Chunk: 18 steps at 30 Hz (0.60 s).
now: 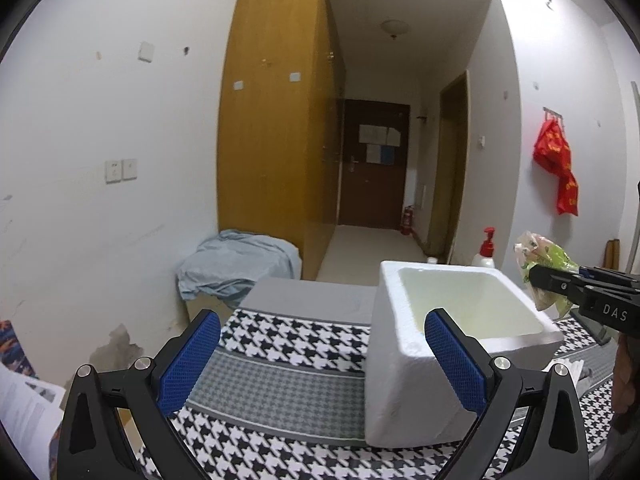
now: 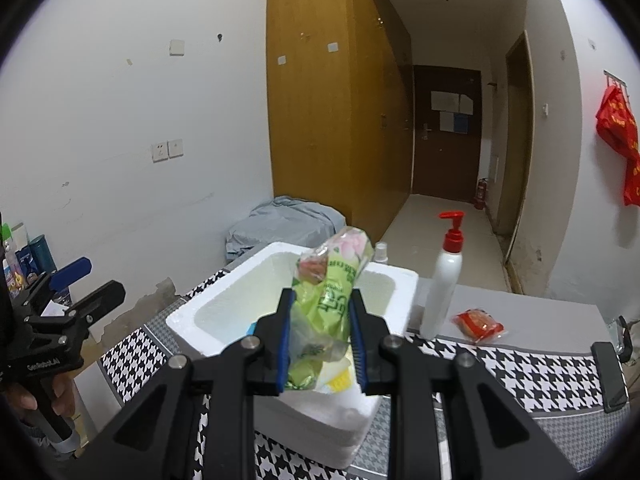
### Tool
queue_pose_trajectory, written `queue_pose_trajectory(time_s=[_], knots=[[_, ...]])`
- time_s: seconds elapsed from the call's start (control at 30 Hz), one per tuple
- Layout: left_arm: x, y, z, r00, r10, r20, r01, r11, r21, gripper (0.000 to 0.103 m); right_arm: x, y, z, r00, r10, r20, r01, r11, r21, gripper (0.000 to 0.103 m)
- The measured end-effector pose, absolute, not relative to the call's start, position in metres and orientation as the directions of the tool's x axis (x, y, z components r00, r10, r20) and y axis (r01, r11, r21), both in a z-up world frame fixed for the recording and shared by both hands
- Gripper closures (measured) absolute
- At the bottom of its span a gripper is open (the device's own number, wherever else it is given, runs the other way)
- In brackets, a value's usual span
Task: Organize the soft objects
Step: 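Lower the green snack bag into the box and open the right tool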
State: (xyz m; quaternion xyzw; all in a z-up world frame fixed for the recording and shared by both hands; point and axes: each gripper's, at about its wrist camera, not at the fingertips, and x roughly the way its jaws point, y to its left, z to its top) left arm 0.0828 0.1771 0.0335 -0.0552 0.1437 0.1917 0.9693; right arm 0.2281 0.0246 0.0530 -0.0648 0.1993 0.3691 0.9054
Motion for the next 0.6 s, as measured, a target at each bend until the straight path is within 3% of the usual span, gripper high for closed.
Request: queue_pose_trajectory(time_s=[0.6], knots=[[0.054,0.196,0.013,0.853,0.406,-0.328,-0.447,0.893,-0.055,0.001,0.238,0.053,0.046,0.637,0.63,-0.444,-0.7,0.714,0.01,0.073]])
